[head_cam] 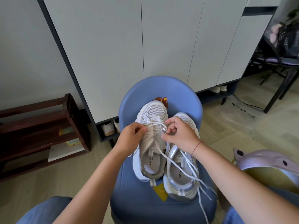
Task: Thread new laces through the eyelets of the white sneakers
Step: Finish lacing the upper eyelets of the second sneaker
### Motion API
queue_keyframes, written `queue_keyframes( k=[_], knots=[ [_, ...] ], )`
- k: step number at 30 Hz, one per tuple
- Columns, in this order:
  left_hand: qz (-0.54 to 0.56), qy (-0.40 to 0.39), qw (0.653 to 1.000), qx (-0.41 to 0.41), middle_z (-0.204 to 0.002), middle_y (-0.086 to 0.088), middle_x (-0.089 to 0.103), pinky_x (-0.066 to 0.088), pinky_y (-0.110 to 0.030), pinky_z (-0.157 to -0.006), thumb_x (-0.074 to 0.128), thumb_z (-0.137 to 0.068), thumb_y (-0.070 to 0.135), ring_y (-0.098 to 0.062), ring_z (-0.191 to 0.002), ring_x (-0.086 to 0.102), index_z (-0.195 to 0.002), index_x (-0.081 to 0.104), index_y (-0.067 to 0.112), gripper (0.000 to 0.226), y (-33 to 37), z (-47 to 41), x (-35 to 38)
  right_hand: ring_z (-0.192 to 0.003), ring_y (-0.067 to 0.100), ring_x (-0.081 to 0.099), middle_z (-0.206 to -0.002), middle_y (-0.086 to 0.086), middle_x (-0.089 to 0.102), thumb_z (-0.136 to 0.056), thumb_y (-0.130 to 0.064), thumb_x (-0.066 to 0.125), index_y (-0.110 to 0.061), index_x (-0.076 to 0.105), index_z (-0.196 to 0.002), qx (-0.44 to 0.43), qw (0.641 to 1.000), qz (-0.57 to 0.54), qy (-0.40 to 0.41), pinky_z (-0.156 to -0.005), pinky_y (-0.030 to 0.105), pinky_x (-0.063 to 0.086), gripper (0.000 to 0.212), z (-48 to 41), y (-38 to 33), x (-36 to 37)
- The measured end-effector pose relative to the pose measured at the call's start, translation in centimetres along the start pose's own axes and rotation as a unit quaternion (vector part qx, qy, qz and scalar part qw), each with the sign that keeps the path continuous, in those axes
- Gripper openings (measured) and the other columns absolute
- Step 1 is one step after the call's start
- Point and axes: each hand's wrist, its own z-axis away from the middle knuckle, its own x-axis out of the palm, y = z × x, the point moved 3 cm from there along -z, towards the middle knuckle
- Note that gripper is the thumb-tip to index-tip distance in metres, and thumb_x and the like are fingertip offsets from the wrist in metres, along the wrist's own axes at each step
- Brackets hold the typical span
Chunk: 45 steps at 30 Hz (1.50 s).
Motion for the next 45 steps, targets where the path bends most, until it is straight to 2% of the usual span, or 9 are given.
queue_keyframes(
  k=[5,9,12,16,21,29,35,39,45],
  knots=[
    [-0.012,0.055,0.998,-0.03,-0.056,0.002,0.044,0.031,-0.025,-0.051,0.053,-0.097,0.025,-0.014,-0.05,0.035,-0.068,0.053,0.016,0.03,-0.6,-0.4,-2.3,-0.07,0.0,0.052,-0.077,-0.013,0.057,-0.072,-0.022,0.077,-0.023,0.061,-0.092,-0.001,1.0,-0.02,-0.01,-0.093,0.037,0.046,0.026,0.2,-0.2,-0.1],
    [-0.045,0.077,0.994,-0.06,-0.056,-0.001,0.044,0.031,-0.029,-0.054,0.052,-0.097,0.025,-0.018,-0.051,0.036,-0.068,0.054,0.01,0.033,-1.2,-0.3,-2.8,-0.083,0.003,0.051,-0.088,-0.016,0.053,-0.069,-0.029,0.078,-0.029,0.055,-0.101,-0.004,1.0,0.011,0.012,-0.096,0.041,0.042,0.039,0.1,-0.1,-0.2],
    [-0.078,0.082,0.992,-0.061,-0.062,0.0,0.052,0.034,-0.028,-0.053,0.052,-0.098,0.023,-0.016,-0.056,0.044,-0.075,0.055,0.01,0.026,-1.3,0.0,-2.0,-0.088,0.003,0.053,-0.092,-0.016,0.056,-0.071,-0.026,0.077,-0.033,0.053,-0.105,-0.005,1.0,-0.002,0.002,-0.099,0.04,0.041,0.043,0.1,-0.1,0.0],
    [0.03,0.026,0.999,-0.031,-0.071,0.003,0.064,0.044,-0.018,-0.06,0.056,-0.095,0.02,-0.013,-0.064,0.057,-0.086,0.057,0.016,0.01,-0.8,0.3,-0.5,-0.085,0.006,0.053,-0.092,-0.011,0.058,-0.068,-0.028,0.08,-0.032,0.055,-0.099,0.009,0.999,-0.03,-0.008,-0.094,0.031,0.044,0.04,0.0,-0.1,0.1],
    [0.046,0.007,0.999,0.005,-0.067,0.006,0.062,0.044,-0.019,-0.061,0.071,-0.085,0.027,-0.005,-0.06,0.054,-0.081,0.065,0.018,0.012,-0.1,0.6,0.4,-0.09,0.012,0.062,-0.093,-0.003,0.066,-0.086,-0.02,0.067,-0.022,0.064,-0.091,0.009,0.998,-0.055,0.001,-0.09,0.029,0.049,0.006,-0.7,-0.1,-0.4],
    [0.09,0.023,0.996,-0.003,-0.054,0.013,0.056,0.038,-0.011,-0.051,0.066,-0.09,0.025,0.0,-0.05,0.046,-0.073,0.066,0.017,0.018,-0.2,0.6,1.1,-0.072,0.009,0.06,-0.076,-0.004,0.068,-0.077,-0.019,0.075,-0.027,0.066,-0.072,0.004,0.999,-0.024,0.023,-0.079,0.031,0.053,0.014,-1.8,0.4,0.3],
    [0.091,0.031,0.995,-0.019,-0.058,0.007,0.056,0.037,-0.01,-0.05,0.065,-0.09,0.027,0.001,-0.048,0.044,-0.075,0.066,0.011,0.022,-0.1,0.5,1.1,-0.061,0.001,0.054,-0.068,-0.009,0.063,-0.079,-0.015,0.072,-0.021,0.065,-0.072,-0.032,0.999,0.012,0.041,-0.062,0.013,0.046,0.012,-1.6,-0.5,0.2],
    [0.091,0.039,0.995,-0.024,-0.06,0.005,0.057,0.037,-0.011,-0.05,0.065,-0.09,0.028,0.0,-0.048,0.044,-0.076,0.066,0.009,0.024,-0.1,0.3,1.0,-0.063,0.002,0.055,-0.071,-0.007,0.063,-0.078,-0.009,0.07,-0.019,0.064,-0.075,-0.018,0.998,-0.01,0.062,-0.064,0.011,0.046,0.012,-1.7,-0.7,-0.1],
    [0.089,0.043,0.995,-0.028,-0.059,0.007,0.055,0.036,-0.009,-0.047,0.064,-0.091,0.028,0.002,-0.044,0.042,-0.075,0.065,0.011,0.023,0.0,0.3,0.9,-0.07,0.007,0.057,-0.075,-0.006,0.063,-0.078,-0.001,0.072,-0.025,0.066,-0.079,-0.004,0.999,-0.038,-0.026,-0.072,0.014,0.047,0.025,-2.3,-0.5,-0.8]
  ],
)
